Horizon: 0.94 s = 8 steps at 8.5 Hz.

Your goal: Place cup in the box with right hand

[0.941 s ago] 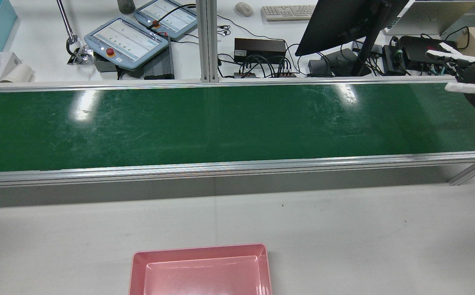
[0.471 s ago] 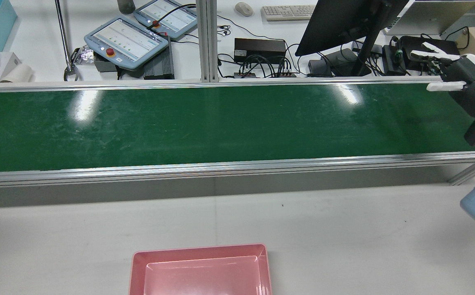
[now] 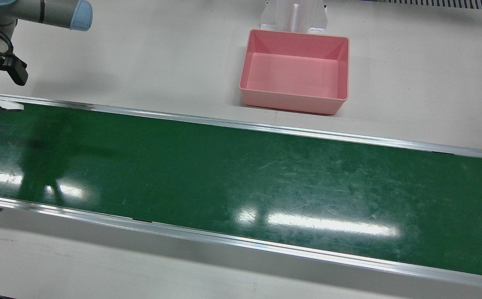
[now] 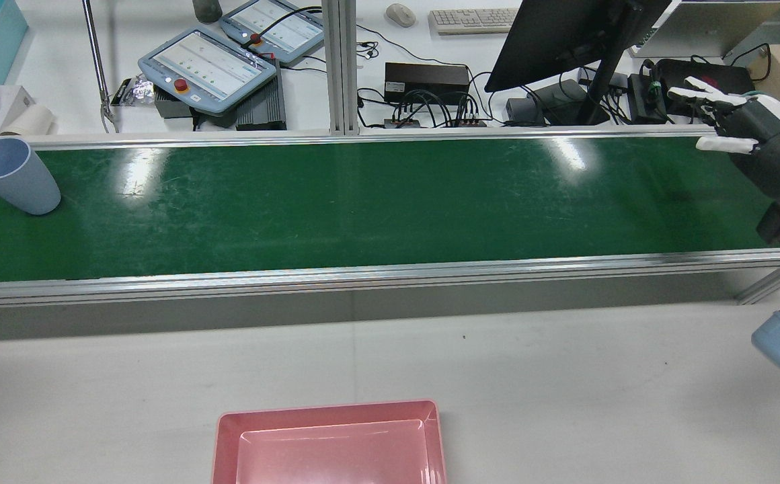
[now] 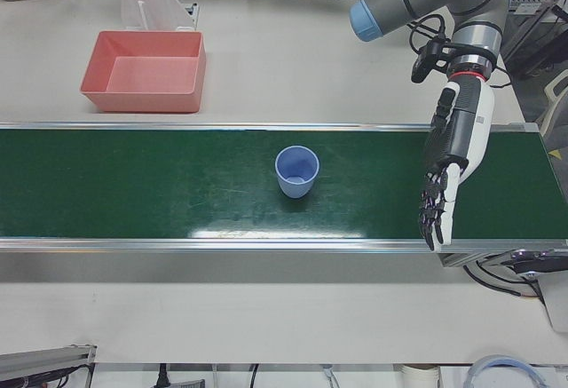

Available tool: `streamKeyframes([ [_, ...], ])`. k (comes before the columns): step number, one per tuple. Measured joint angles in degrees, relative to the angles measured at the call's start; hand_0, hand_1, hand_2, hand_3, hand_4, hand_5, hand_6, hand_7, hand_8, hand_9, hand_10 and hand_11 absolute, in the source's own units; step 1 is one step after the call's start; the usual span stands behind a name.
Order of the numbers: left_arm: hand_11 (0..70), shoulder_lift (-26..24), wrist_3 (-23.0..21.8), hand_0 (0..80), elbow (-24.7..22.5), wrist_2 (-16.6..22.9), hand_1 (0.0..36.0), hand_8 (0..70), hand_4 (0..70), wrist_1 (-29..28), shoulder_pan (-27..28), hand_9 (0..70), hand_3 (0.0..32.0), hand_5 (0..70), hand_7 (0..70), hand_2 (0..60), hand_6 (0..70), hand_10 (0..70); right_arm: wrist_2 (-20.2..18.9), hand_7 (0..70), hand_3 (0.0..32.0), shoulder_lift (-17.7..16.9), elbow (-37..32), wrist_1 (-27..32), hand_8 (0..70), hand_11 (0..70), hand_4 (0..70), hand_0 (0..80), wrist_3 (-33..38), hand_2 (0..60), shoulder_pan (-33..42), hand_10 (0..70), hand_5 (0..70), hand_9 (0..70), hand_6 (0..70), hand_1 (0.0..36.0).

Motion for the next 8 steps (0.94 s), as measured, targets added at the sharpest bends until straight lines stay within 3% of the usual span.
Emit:
streamKeyframes([
  [1,0.0,0.0,0.0,0.0,0.0,0.0,0.0,0.0,0.0,0.0,0.0,0.0,0.0,0.0,0.0,0.0,0.0,0.0,0.0,10.1,0.0,-0.1,0.1,0.0,0.3,3.2,9.7,43.8,0.1,7.1,-0.1,1.4,2.8,3.5,3.2,7.3],
  [2,0.0,0.0,0.0,0.0,0.0,0.0,0.0,0.0,0.0,0.0,0.0,0.0,0.0,0.0,0.0,0.0,0.0,0.0,0.0,10.0,0.0,-0.2,0.2,0.0,0.3,3.2,9.4,43.7,0.1,7.1,-0.2,1.4,2.8,3.5,3.2,7.3],
  [3,0.0,0.0,0.0,0.0,0.0,0.0,0.0,0.0,0.0,0.0,0.0,0.0,0.0,0.0,0.0,0.0,0.0,0.0,0.0,9.8,0.0,-0.2,0.3,-0.1,0.3,3.1,11.5,45.5,0.2,0.0,-0.5,1.3,2.8,3.4,3.1,5.6],
  [4,0.0,0.0,0.0,0.0,0.0,0.0,0.0,0.0,0.0,0.0,0.0,0.0,0.0,0.0,0.0,0.0,0.0,0.0,0.0,9.6,0.0,-0.3,0.4,-0.1,0.3,3.1,11.1,45.7,0.2,0.0,-0.6,1.3,2.9,3.4,3.1,5.9],
  [5,0.0,0.0,0.0,0.0,0.0,0.0,0.0,0.0,0.0,0.0,0.0,0.0,0.0,0.0,0.0,0.0,0.0,0.0,0.0,9.5,0.0,-0.3,0.6,-0.1,0.3,3.1,7.6,43.3,0.3,10.7,-0.7,1.3,3.0,3.4,3.0,8.8],
  [6,0.0,0.0,0.0,0.0,0.0,0.0,0.0,0.0,0.0,0.0,0.0,0.0,0.0,0.0,0.0,0.0,0.0,0.0,0.0,9.5,0.0,-0.3,0.6,-0.1,0.2,2.9,9.6,45.0,0.3,3.5,-0.9,1.2,3.1,3.2,3.0,7.2],
  [7,0.0,0.0,0.0,0.0,0.0,0.0,0.0,0.0,0.0,0.0,0.0,0.0,0.0,0.0,0.0,0.0,0.0,0.0,0.0,9.5,0.0,-0.4,0.7,-0.1,0.3,3.0,8.5,44.1,0.3,7.1,-1.1,1.2,3.0,3.4,3.1,7.9],
  [8,0.0,0.0,0.0,0.0,0.0,0.0,0.0,0.0,0.0,0.0,-0.1,0.0,0.0,0.0,0.0,0.0,0.0,0.0,0.0,9.6,0.0,-0.4,0.7,-0.1,0.3,2.9,6.6,42.3,0.3,14.4,-1.3,1.2,3.0,3.4,3.1,9.6],
])
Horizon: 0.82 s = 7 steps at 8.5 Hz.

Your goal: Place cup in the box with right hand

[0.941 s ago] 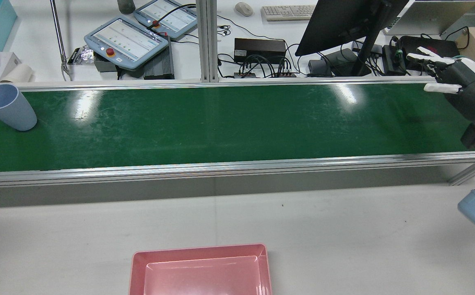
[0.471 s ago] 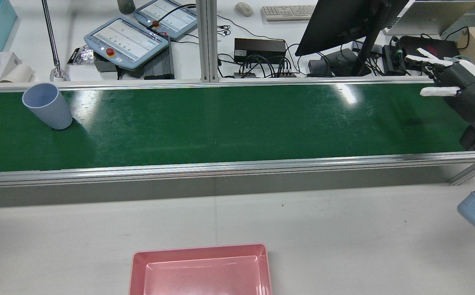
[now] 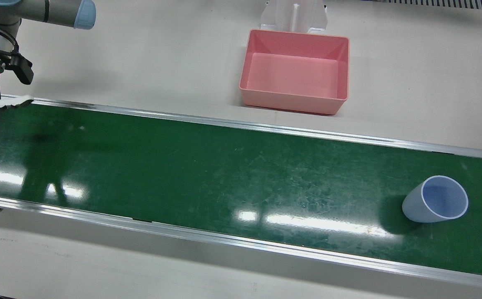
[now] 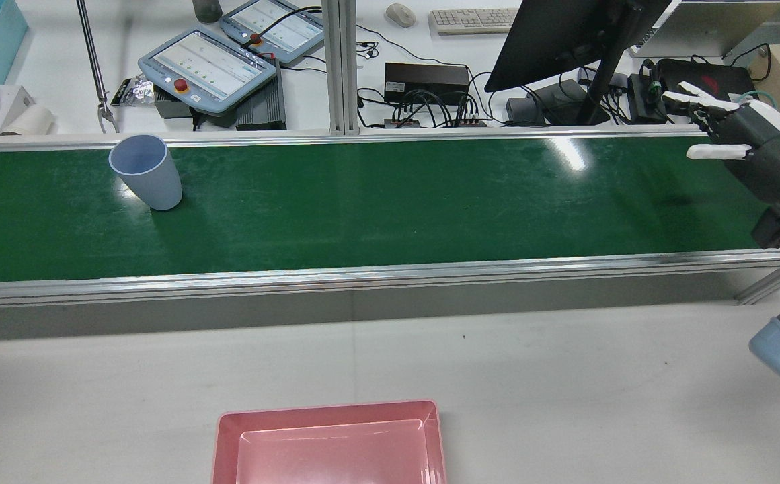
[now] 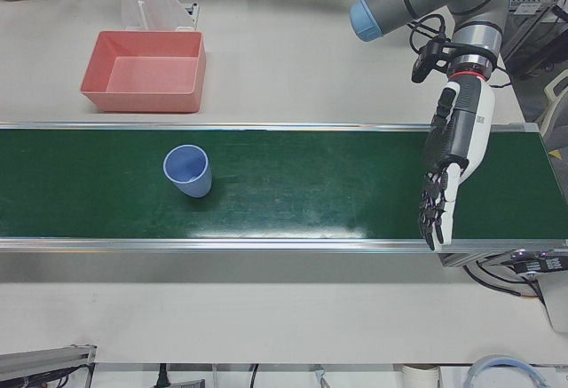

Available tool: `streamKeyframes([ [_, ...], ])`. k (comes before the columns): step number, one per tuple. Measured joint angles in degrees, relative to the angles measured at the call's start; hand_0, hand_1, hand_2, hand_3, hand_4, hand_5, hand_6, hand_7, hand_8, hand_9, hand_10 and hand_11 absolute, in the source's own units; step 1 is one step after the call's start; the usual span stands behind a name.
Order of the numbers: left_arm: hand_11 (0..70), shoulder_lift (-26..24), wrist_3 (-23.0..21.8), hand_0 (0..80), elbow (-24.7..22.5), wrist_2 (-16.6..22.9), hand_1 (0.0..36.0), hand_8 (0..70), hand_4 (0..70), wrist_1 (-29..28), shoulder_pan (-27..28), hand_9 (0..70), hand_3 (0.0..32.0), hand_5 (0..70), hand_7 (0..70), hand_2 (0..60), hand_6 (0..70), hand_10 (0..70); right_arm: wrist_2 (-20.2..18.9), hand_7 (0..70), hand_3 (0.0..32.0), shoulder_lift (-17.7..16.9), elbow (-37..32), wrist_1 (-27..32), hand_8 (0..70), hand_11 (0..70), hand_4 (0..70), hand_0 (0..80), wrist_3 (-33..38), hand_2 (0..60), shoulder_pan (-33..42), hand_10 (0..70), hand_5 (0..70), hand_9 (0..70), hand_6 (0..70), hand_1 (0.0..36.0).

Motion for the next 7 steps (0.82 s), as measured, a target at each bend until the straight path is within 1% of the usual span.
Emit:
streamKeyframes([
  [1,0.0,0.0,0.0,0.0,0.0,0.0,0.0,0.0,0.0,0.0,0.0,0.0,0.0,0.0,0.0,0.0,0.0,0.0,0.0,9.3,0.0,-0.1,0.0,0.0,0.3,2.9,10.7,45.7,0.0,0.0,-0.2,1.2,3.0,3.3,3.0,6.1],
  [2,0.0,0.0,0.0,0.0,0.0,0.0,0.0,0.0,0.0,0.0,0.0,0.0,0.0,0.0,0.0,0.0,0.0,0.0,0.1,9.6,0.0,-0.2,0.0,0.0,0.3,3.0,8.5,44.0,0.0,7.1,-0.4,1.2,3.0,3.4,3.0,7.9],
  [3,0.0,0.0,0.0,0.0,0.0,0.0,0.0,0.0,0.0,0.0,0.0,0.0,0.0,0.0,0.0,0.0,0.0,0.0,0.1,9.6,0.0,-0.3,0.0,-0.1,0.3,3.0,10.6,45.8,0.0,0.0,-0.6,1.2,3.0,3.4,3.1,6.2],
  [4,0.0,0.0,0.0,0.0,0.0,0.0,0.0,0.0,0.0,0.0,0.0,0.0,0.0,0.0,0.0,0.0,0.0,0.0,0.1,9.6,0.0,-0.4,0.0,-0.1,0.3,2.9,9.5,44.9,0.0,3.6,-0.8,1.2,3.0,3.4,3.1,7.0],
  [5,0.0,0.0,0.0,0.0,0.0,0.0,0.0,0.0,0.0,0.0,0.0,0.0,0.0,0.0,0.0,0.0,0.0,0.0,0.1,9.6,0.0,-0.4,0.0,-0.1,0.3,2.9,9.7,44.9,0.0,3.6,-0.8,1.1,3.0,3.4,3.1,7.0],
  [6,0.0,0.0,0.0,0.0,0.0,0.0,0.0,0.0,0.0,0.0,0.0,0.0,0.0,0.0,0.0,0.0,0.0,0.0,0.1,9.6,0.0,-0.4,0.1,-0.1,0.3,2.9,10.9,45.8,0.0,0.0,-0.9,1.2,3.0,3.4,3.1,6.1],
  [7,0.0,0.0,0.0,0.0,0.0,0.0,0.0,0.0,0.0,0.0,0.0,0.0,0.0,0.0,0.0,0.0,0.0,0.0,0.1,9.7,0.0,-0.4,0.0,-0.1,0.3,2.9,7.8,43.1,0.0,10.9,-1.0,1.2,2.9,3.4,3.1,8.8],
])
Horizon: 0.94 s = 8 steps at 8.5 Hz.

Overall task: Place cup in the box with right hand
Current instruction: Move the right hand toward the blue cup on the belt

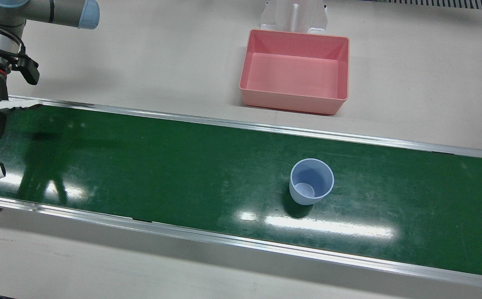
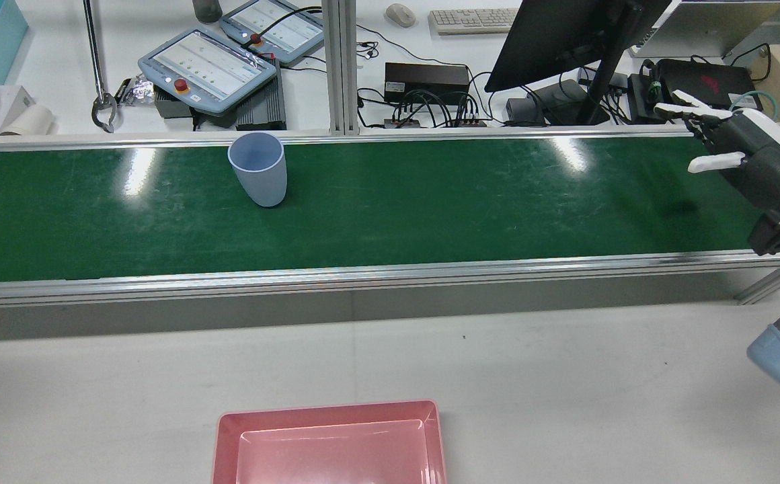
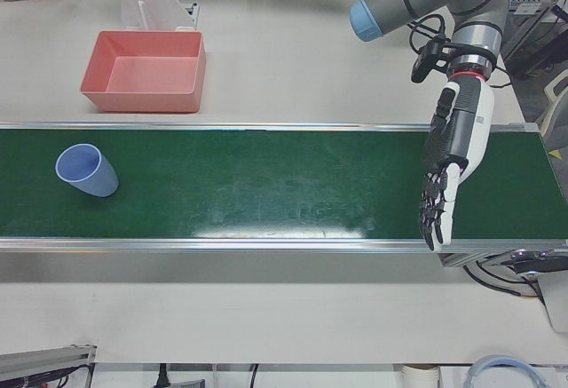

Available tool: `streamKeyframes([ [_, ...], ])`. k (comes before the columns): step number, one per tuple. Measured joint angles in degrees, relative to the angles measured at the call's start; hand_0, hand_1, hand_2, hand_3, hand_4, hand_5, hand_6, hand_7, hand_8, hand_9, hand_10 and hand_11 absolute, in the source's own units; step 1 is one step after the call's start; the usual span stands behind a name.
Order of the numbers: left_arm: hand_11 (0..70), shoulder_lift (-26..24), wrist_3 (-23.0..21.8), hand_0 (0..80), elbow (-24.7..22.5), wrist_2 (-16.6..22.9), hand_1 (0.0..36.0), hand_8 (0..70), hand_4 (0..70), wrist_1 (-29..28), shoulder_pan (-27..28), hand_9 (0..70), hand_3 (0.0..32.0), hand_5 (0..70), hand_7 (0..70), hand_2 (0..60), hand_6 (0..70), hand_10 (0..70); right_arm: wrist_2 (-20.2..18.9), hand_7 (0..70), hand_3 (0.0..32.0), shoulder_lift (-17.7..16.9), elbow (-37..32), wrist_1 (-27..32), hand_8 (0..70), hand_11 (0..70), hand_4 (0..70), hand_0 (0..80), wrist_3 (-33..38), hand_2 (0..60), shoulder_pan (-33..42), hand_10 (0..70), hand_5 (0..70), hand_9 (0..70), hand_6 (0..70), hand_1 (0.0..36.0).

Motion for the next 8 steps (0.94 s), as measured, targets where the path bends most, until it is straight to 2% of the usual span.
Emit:
streamKeyframes([
  [1,0.0,0.0,0.0,0.0,0.0,0.0,0.0,0.0,0.0,0.0,0.0,0.0,0.0,0.0,0.0,0.0,0.0,0.0,0.0,9.7,0.0,0.0,0.0,0.0,0.3,2.9,10.0,45.0,0.0,3.8,-0.1,1.2,3.0,3.4,3.1,7.1],
  [2,0.0,0.0,0.0,0.0,0.0,-0.1,0.0,0.0,0.0,0.0,0.0,0.0,0.0,0.0,0.0,0.0,0.0,0.0,0.0,9.9,0.0,0.0,0.0,0.0,0.4,2.9,9.4,44.2,0.0,7.7,-0.1,1.2,3.0,3.5,3.2,8.0],
  [3,0.0,0.0,0.0,0.0,0.0,0.0,0.0,0.0,0.0,0.0,0.0,0.0,0.0,0.0,0.0,0.0,0.0,0.0,0.0,10.2,0.0,0.0,0.0,0.0,0.4,3.0,7.4,42.3,0.0,15.0,-0.1,1.2,3.0,3.6,3.3,9.8],
  [4,0.0,0.0,0.0,0.0,0.0,0.0,0.0,0.0,0.0,0.0,0.0,0.0,0.0,0.0,0.0,0.0,0.0,0.0,0.1,10.1,0.0,0.0,-0.1,0.0,0.4,3.1,11.3,44.8,0.0,4.3,-0.2,1.3,3.0,3.7,3.3,7.1],
  [5,0.0,0.0,0.0,0.0,0.0,0.0,0.0,0.0,0.0,0.0,0.0,0.0,0.0,0.0,0.0,0.0,0.0,0.0,0.2,10.3,0.0,0.0,-0.1,0.0,0.5,3.2,10.1,44.3,0.0,7.7,-0.3,1.4,3.0,3.8,3.4,8.1],
  [6,0.0,0.0,0.0,0.0,0.0,0.0,0.0,0.0,0.0,0.0,0.0,0.0,0.0,0.0,0.0,0.0,0.0,0.0,0.2,10.1,0.0,0.0,-0.1,0.0,0.5,3.4,12.6,46.1,0.0,0.0,-0.4,1.5,3.1,3.9,3.4,6.3],
  [7,0.0,0.0,0.0,0.0,0.0,0.0,0.0,0.0,0.0,0.0,0.0,0.0,0.0,0.0,0.0,0.0,0.0,0.0,0.3,10.1,0.0,0.0,-0.2,0.0,0.5,3.3,12.7,46.1,0.0,0.0,-0.6,1.5,3.1,3.8,3.4,6.4],
  [8,0.0,0.0,0.0,0.0,0.0,-0.1,0.0,0.0,0.0,0.0,0.0,0.0,0.0,0.0,0.0,0.0,0.0,0.0,0.4,10.2,0.0,0.0,-0.2,0.0,0.5,3.3,11.6,45.3,0.0,3.5,-0.7,1.5,3.1,3.8,3.5,7.3],
])
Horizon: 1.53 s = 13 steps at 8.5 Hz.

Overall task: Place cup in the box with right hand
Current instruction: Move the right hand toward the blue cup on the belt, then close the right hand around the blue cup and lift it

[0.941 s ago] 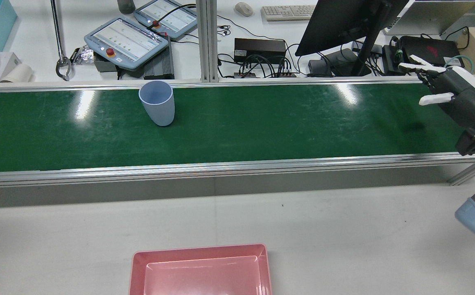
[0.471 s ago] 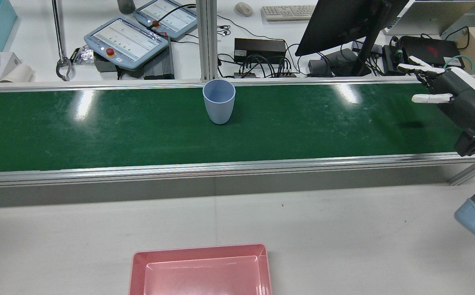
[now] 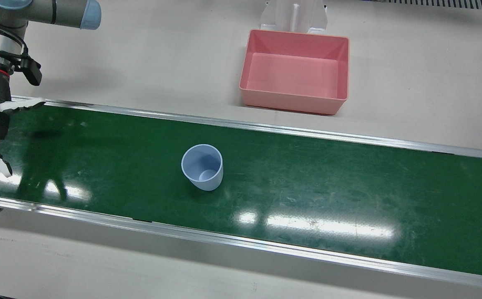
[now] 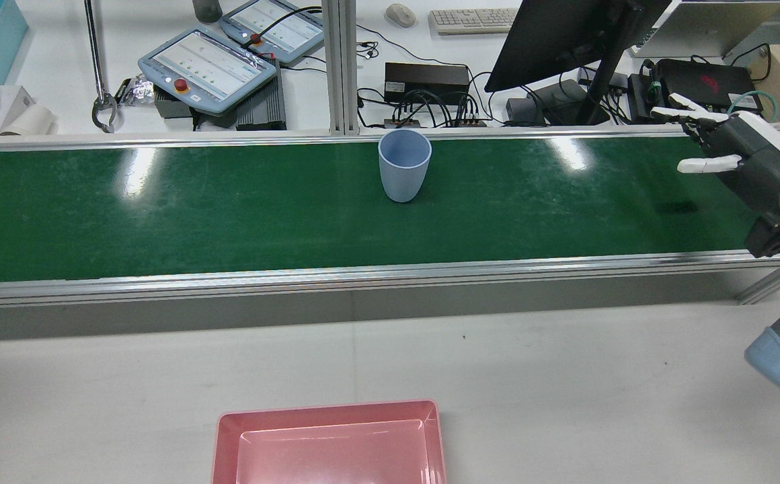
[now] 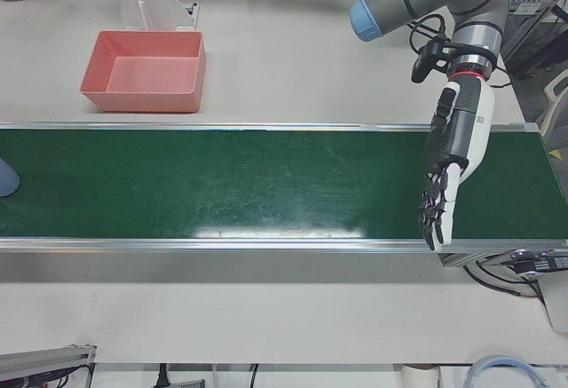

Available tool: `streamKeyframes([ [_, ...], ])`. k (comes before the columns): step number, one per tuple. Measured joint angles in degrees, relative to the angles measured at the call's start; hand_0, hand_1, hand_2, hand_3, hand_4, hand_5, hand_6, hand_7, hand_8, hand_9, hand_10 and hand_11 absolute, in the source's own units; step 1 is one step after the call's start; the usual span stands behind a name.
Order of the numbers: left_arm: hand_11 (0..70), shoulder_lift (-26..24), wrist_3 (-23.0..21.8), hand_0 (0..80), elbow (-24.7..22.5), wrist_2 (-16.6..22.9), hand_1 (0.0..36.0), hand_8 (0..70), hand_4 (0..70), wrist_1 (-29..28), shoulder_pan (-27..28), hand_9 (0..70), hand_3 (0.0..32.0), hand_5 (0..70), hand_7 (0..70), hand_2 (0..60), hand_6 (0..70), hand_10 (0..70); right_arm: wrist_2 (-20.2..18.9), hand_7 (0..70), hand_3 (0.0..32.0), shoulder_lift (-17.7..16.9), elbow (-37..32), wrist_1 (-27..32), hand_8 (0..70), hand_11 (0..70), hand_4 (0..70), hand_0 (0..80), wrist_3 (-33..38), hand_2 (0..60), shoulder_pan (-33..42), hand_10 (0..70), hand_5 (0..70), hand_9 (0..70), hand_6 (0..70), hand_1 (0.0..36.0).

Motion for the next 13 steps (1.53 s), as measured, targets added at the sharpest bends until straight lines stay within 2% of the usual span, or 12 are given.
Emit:
streamKeyframes([
  [1,0.0,0.0,0.0,0.0,0.0,0.0,0.0,0.0,0.0,0.0,0.0,0.0,0.0,0.0,0.0,0.0,0.0,0.0,0.0,9.9,0.0,0.0,0.0,0.0,0.4,3.2,12.7,46.0,0.0,0.0,-0.2,1.4,3.0,3.6,3.4,6.3],
  [2,0.0,0.0,0.0,0.0,0.0,0.0,0.0,0.0,0.0,0.0,0.0,0.0,0.0,0.0,0.0,0.0,0.0,0.0,0.0,9.9,0.0,0.0,0.0,0.0,0.5,3.3,12.7,46.0,0.0,0.0,-0.4,1.4,3.0,3.7,3.4,6.3],
  [3,0.0,0.0,0.0,0.0,0.0,0.0,0.0,0.0,0.0,0.0,0.0,0.0,0.0,0.0,0.0,0.0,0.0,0.0,0.1,10.2,0.0,0.0,0.0,0.0,0.4,3.3,10.4,44.6,-0.1,7.1,-0.6,1.5,3.1,3.7,3.5,8.3],
  [4,0.0,0.0,0.0,0.0,0.0,0.0,0.0,0.0,0.0,0.0,0.0,0.0,0.0,0.0,0.0,0.0,0.0,0.0,0.1,10.4,0.0,0.0,0.0,0.0,0.5,3.4,10.5,44.6,-0.1,7.1,-0.6,1.5,3.1,3.8,3.5,8.3],
  [5,0.0,0.0,0.0,0.0,0.0,0.0,0.0,0.0,0.0,0.0,0.0,0.0,0.0,0.0,0.0,0.0,0.0,0.0,0.1,10.2,0.0,0.0,0.0,0.0,0.4,3.3,12.9,46.0,-0.1,0.0,-0.7,1.4,3.1,3.7,3.4,6.4],
  [7,0.0,0.0,0.0,0.0,0.0,0.0,0.0,0.0,0.0,0.0,0.0,0.0,0.0,0.0,0.0,0.0,0.0,0.0,0.1,10.4,0.0,0.0,0.0,0.0,0.5,3.4,8.3,42.9,-0.1,14.3,-0.9,1.5,3.1,3.8,3.5,10.0],
  [8,0.0,0.0,0.0,0.0,0.0,0.0,0.0,0.0,0.0,0.0,0.0,0.0,0.0,0.0,0.0,0.0,0.0,0.0,0.1,10.3,0.0,0.0,0.0,0.0,0.5,3.4,13.1,45.9,-0.1,0.0,-1.0,1.5,3.1,3.8,3.5,6.4],
  [9,0.0,0.0,0.0,0.0,0.0,0.0,0.0,0.0,0.0,0.0,0.0,0.0,0.0,0.0,0.0,0.0,0.0,0.0,0.1,10.3,0.0,0.0,0.0,0.0,0.5,3.5,13.0,45.9,-0.1,0.0,-1.1,1.6,3.1,3.8,3.5,6.4],
  [11,0.0,0.0,0.0,0.0,0.0,0.1,0.0,0.0,0.0,0.0,0.0,0.0,0.0,0.0,0.0,0.0,0.0,0.0,0.1,10.4,0.0,0.0,-0.1,0.0,0.7,3.7,11.2,44.3,-0.1,10.1,-1.5,1.7,3.1,4.1,3.6,8.8],
  [12,0.0,0.0,0.0,0.0,0.0,0.0,0.0,0.0,0.0,0.0,0.0,0.0,0.0,0.0,0.0,0.0,0.0,0.0,0.1,11.0,0.0,0.0,-0.3,0.0,1.0,4.6,10.4,43.7,-0.1,32.4,-1.7,2.2,4.0,4.4,4.1,15.1],
  [13,0.0,0.0,0.0,0.0,0.0,0.0,0.0,0.0,0.0,0.0,0.0,0.0,0.0,0.0,0.0,0.0,0.0,0.0,0.1,17.4,0.0,0.0,-0.4,0.0,3.6,11.3,15.5,55.8,-0.1,60.0,-1.8,5.1,12.0,7.7,7.4,36.0],
])
